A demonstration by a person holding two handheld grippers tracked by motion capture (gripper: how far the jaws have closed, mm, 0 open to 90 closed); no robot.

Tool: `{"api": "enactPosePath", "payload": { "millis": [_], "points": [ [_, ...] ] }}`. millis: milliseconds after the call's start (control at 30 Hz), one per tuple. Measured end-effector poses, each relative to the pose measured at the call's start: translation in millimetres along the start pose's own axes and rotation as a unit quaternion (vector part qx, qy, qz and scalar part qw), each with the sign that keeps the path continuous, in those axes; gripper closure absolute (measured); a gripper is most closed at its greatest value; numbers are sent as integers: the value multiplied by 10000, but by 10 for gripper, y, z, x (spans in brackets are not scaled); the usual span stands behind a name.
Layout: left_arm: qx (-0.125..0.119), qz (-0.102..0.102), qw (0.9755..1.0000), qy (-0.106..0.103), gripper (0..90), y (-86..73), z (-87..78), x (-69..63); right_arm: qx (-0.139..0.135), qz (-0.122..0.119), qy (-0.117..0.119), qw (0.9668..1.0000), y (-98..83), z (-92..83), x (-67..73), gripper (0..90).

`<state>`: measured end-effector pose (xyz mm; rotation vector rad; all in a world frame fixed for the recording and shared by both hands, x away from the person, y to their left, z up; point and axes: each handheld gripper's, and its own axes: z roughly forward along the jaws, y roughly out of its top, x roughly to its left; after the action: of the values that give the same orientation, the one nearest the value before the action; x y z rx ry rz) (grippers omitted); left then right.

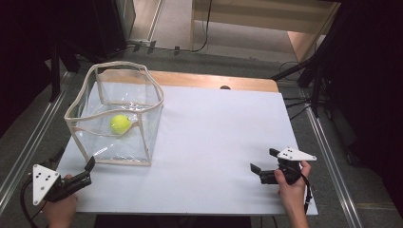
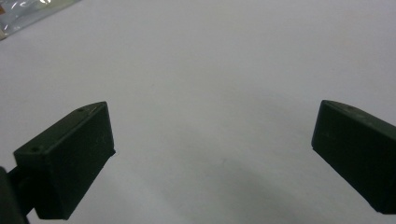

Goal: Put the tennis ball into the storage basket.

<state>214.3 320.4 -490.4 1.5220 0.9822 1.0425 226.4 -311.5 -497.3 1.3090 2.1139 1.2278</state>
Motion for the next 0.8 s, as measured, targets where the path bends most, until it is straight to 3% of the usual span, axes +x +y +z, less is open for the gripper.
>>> {"api": "enactPosePath", "payload": {
  "millis": [500,633,800],
  "points": [
    [-12,-60,10000,-25,69,0,-2,8,-594,143,-167,9980,-201,-218,-126,0],
    [-25,-86,10000,-30,69,1,-3,14,-898,197,-237,9955,-253,-290,-161,0],
    [-16,-64,10000,-34,69,1,-3,11,-1375,271,-251,9898,-317,-362,-204,0]
  ]
}}
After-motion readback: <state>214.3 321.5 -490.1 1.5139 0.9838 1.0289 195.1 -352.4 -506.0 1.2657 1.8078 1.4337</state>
